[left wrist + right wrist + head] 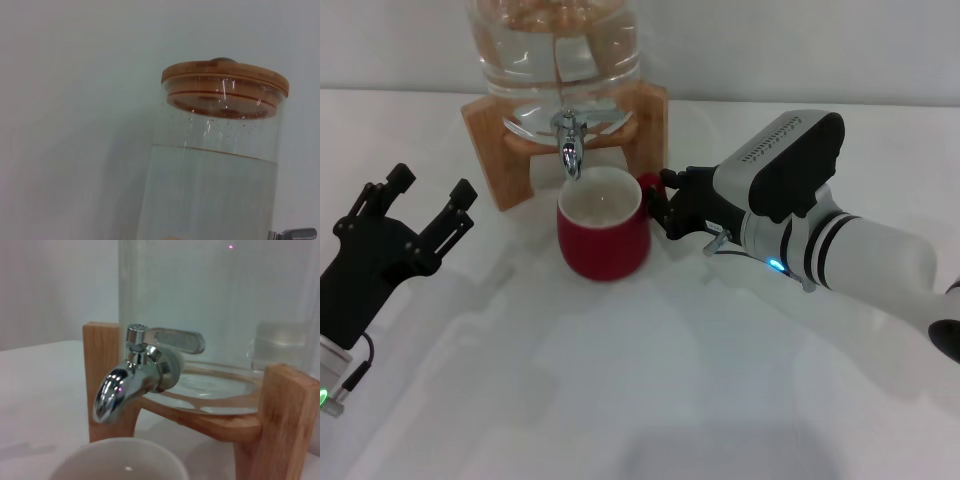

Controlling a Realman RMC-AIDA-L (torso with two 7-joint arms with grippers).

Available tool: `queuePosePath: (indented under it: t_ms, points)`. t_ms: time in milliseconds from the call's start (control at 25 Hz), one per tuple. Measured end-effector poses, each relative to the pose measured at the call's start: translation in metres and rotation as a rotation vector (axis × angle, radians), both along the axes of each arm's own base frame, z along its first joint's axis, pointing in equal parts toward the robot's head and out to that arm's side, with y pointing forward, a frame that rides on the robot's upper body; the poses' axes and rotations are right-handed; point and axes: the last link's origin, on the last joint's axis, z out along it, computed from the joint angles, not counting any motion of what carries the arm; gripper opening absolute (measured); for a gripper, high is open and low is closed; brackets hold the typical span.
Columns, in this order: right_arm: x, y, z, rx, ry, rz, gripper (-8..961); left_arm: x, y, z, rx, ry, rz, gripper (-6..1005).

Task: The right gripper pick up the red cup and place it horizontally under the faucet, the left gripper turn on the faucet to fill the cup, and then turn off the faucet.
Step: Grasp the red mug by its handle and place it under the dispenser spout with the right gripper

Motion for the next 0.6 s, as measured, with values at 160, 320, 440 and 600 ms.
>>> queuePosePath:
  t_ms: [160,320,440,600]
  points:
    - [-0.001,-0.0003,-0.0004,-0.002,0.004,-0.001,200,0.0001,-0.0002,-0.0003,0.0,-0.001,0.0,858]
    - [-0.0016,0.0004,-0.0002,-0.002,0.008,-0.008,279,0.0,-0.0001,-0.0001,0.001,-0.001,0.001,858]
    - [-0.0017,0.0016,0.0006,0.001,0.016,-0.021,279,0.0,-0.0001,0.0001,0.002,-0.002,0.001,858]
    - [-0.0007,0.0034,0.0018,0.007,0.034,-0.05,278,0.0001,-0.0001,-0.0001,0.001,-0.002,0.0,857]
